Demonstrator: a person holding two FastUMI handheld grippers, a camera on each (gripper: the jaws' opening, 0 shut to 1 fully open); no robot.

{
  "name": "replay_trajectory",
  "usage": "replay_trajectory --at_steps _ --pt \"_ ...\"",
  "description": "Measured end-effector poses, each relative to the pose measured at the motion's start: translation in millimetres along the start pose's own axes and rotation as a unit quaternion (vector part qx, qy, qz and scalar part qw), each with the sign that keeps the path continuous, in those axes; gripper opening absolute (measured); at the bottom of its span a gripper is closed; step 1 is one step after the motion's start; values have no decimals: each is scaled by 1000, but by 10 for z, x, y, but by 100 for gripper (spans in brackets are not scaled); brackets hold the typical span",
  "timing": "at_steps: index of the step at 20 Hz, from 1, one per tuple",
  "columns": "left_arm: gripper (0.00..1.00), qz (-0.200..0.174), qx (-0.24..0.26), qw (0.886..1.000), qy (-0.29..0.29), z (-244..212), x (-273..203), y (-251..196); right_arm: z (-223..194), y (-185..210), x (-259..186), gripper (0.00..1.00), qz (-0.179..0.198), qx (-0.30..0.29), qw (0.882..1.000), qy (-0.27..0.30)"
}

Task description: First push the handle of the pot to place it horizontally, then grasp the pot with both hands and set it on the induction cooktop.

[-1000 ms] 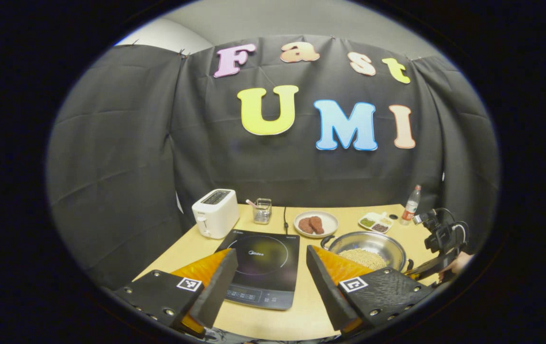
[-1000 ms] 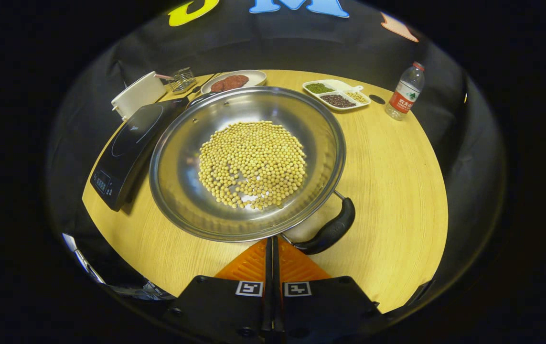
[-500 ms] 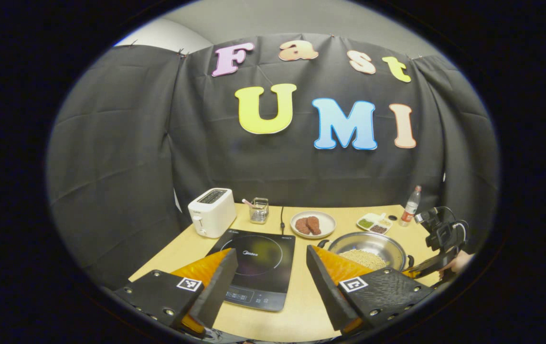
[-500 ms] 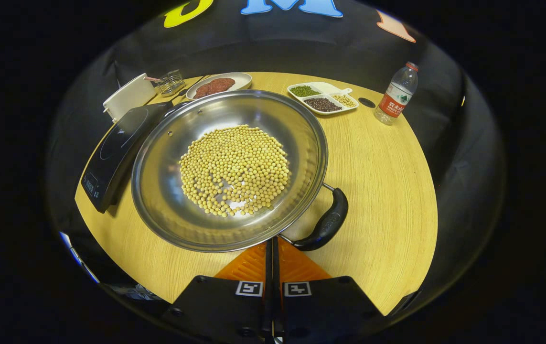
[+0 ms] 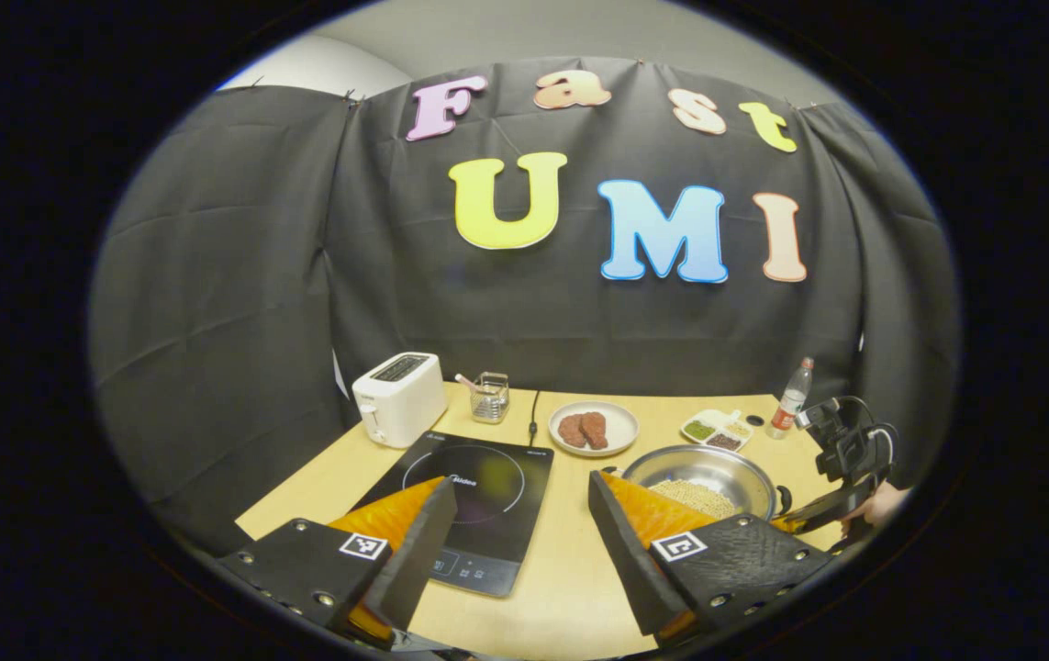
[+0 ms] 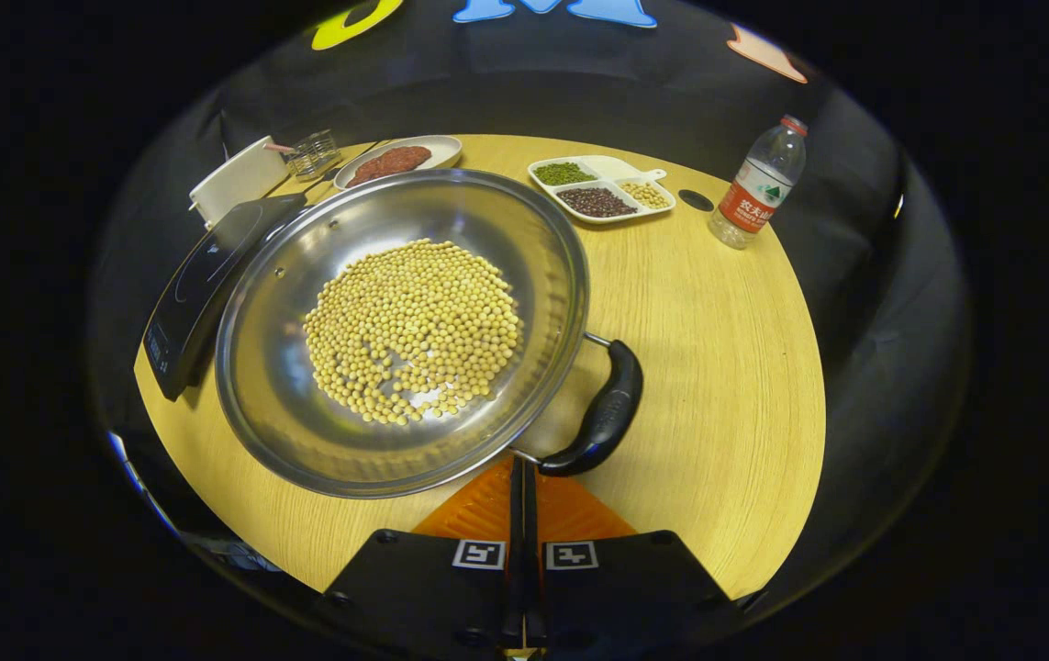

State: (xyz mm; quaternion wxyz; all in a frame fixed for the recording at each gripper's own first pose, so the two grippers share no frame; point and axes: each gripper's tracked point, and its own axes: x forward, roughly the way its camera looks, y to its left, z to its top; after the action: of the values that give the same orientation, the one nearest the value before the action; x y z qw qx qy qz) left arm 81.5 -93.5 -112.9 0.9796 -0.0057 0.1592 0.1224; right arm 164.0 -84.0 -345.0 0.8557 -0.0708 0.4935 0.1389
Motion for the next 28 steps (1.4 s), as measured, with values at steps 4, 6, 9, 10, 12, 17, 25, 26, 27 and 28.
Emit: replay_trajectory --at_steps 4,6,9,10,12,17,25,26,27,28 --pt "88 1 1 1000 2 14 66 -203 82 -118 39 2 8 25 1000 -4" --pt "88 -1 5 1000 4 18 93 -291 112 -151 60 2 11 31 999 -5" --pt "89 -1 13 1000 4 63 151 -375 179 -197 93 2 14 34 999 -10" --pt "88 0 15 1000 6 67 175 -397 205 -213 106 2 16 37 999 -11" --pt "89 0 11 1000 7 86 204 -454 266 -246 136 2 17 46 999 -14" --pt "86 3 10 1000 6 133 247 -502 325 -306 142 2 18 58 998 -18" --pt "87 -17 -10 999 40 -70 588 -391 344 -395 -168 14 7 76 996 -50" --pt "87 -28 -13 998 49 -100 666 -393 366 -384 -239 42 10 87 994 -58" --pt "89 -40 -17 997 59 -136 754 -406 407 -384 -303 50 14 101 993 -67" --pt "89 -53 -21 996 69 -182 851 -415 441 -381 -364 71 19 117 990 -74"
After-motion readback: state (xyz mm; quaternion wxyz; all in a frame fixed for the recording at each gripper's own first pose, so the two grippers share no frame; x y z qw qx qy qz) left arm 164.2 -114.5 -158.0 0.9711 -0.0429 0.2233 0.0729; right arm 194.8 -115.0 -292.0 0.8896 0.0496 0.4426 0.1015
